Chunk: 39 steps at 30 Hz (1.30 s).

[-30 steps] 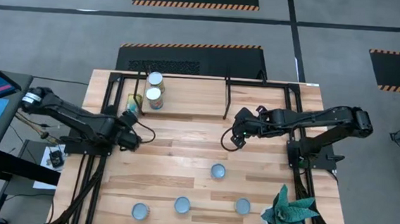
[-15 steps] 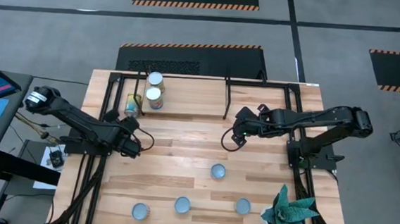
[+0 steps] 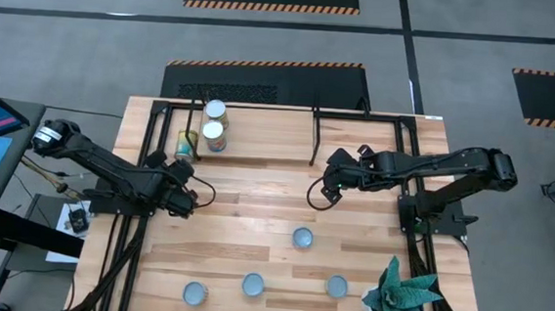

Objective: Pick and place cans onto a shelf
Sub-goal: Put the canned carrots on the shelf

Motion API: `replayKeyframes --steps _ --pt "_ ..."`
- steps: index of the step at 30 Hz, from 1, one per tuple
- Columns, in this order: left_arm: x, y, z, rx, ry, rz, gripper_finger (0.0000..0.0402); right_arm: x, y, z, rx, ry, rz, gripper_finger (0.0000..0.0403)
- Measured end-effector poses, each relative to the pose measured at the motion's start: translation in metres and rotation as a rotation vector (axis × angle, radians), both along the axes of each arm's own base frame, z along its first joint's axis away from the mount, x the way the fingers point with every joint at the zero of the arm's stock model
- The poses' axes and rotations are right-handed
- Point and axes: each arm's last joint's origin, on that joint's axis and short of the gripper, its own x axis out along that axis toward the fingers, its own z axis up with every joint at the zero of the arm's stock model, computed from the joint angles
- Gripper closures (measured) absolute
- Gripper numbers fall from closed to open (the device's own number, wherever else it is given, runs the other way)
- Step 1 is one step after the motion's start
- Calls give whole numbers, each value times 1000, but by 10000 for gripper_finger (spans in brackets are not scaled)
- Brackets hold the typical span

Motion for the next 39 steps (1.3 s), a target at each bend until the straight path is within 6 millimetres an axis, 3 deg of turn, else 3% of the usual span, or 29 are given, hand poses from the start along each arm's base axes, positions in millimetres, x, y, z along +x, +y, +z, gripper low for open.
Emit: replayKeyframes --steps 6,16,21,28,39 --pt "1 6 4 -69 -39 22 381 0 0 0 4 -5 -3 333" --pt "6 22 8 28 -20 -5 266 0 0 0 5 -8 -3 333" --pt "6 29 7 44 -12 42 227 0 0 0 3 -5 2 333" --pt "13 36 -5 28 87 84 219 0 0 0 -8 -2 -1 333" --pt "29 36 -39 39 321 91 219 0 0 0 -9 13 15 333"
